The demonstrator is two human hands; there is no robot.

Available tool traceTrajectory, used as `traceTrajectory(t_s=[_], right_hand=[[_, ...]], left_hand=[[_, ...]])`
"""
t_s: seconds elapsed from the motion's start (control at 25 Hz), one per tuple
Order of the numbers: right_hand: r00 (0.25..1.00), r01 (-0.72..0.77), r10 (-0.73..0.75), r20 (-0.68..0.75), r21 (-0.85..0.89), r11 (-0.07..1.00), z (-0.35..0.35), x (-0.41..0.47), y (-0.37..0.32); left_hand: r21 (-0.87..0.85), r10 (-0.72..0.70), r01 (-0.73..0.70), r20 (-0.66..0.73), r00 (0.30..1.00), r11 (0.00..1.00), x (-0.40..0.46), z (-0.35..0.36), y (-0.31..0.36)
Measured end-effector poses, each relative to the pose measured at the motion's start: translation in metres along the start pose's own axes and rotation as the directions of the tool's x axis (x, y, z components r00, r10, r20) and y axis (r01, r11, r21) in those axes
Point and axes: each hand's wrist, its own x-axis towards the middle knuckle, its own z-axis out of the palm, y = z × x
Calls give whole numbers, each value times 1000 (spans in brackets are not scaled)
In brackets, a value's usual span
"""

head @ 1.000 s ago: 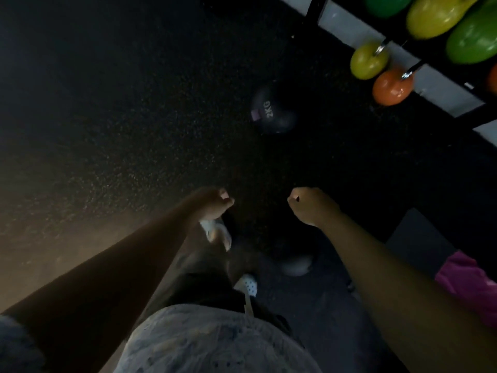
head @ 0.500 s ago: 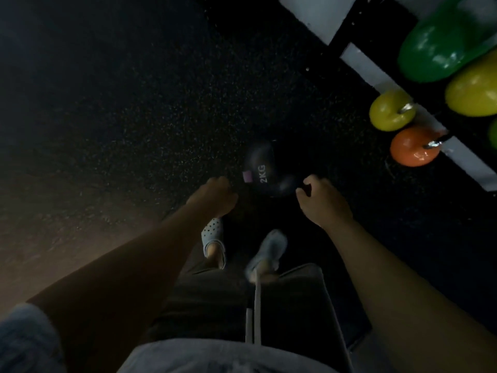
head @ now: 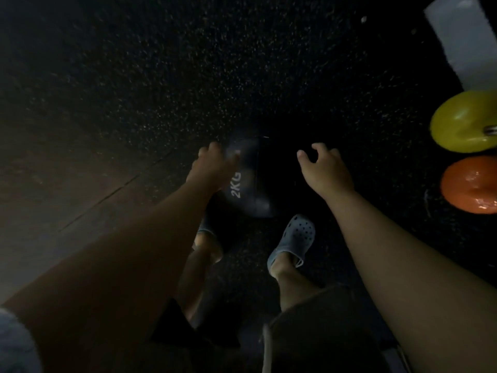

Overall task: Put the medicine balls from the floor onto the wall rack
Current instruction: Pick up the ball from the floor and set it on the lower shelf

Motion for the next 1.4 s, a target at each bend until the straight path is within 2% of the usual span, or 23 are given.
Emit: traceTrajectory(t_s=[0.16, 0.28, 0.36, 0.48, 0.68, 0.88, 1.0, 1.08, 1.2, 1.28, 1.4], right_hand=[[991, -132, 136, -9, 200, 971, 39, 86, 25], [967, -253, 228, 111, 441, 861, 67, 110, 32], [945, -327, 263, 194, 548, 770, 78, 115, 35], [950, -312, 253, 185, 631, 711, 70, 101, 38], [966, -205, 255, 35, 703, 681, -22, 43, 27], [935, 66, 243, -257, 802, 594, -201, -61, -6], [833, 280, 293, -470, 814, 510, -315, -138, -23], [738, 417, 335, -586, 786, 457, -390, -207, -32], [582, 564, 419, -697, 717, 409, -474, -311, -34], [461, 661, 474, -750, 647, 380, -511, -375, -32], [324, 764, 513, -795, 539, 354, -552, -470, -15]], left_hand=[[-281, -164, 133, -89, 982, 951, 79, 46, 0], [-492, -286, 217, -69, 956, 843, 108, 71, -6], [-553, -373, 269, -83, 924, 789, 117, 82, -4], [-561, -409, 277, -123, 904, 780, 103, 86, 8], [-562, -318, 160, -195, 928, 812, 30, 53, 75], [-533, -100, -95, -326, 940, 841, -110, -43, 213], [-527, 88, -302, -391, 916, 795, -213, -104, 299], [-506, 236, -455, -439, 867, 733, -298, -146, 352], [-483, 427, -645, -491, 760, 592, -416, -192, 408], [-464, 532, -738, -511, 675, 490, -483, -211, 428], [-422, 647, -839, -542, 537, 343, -578, -221, 449]])
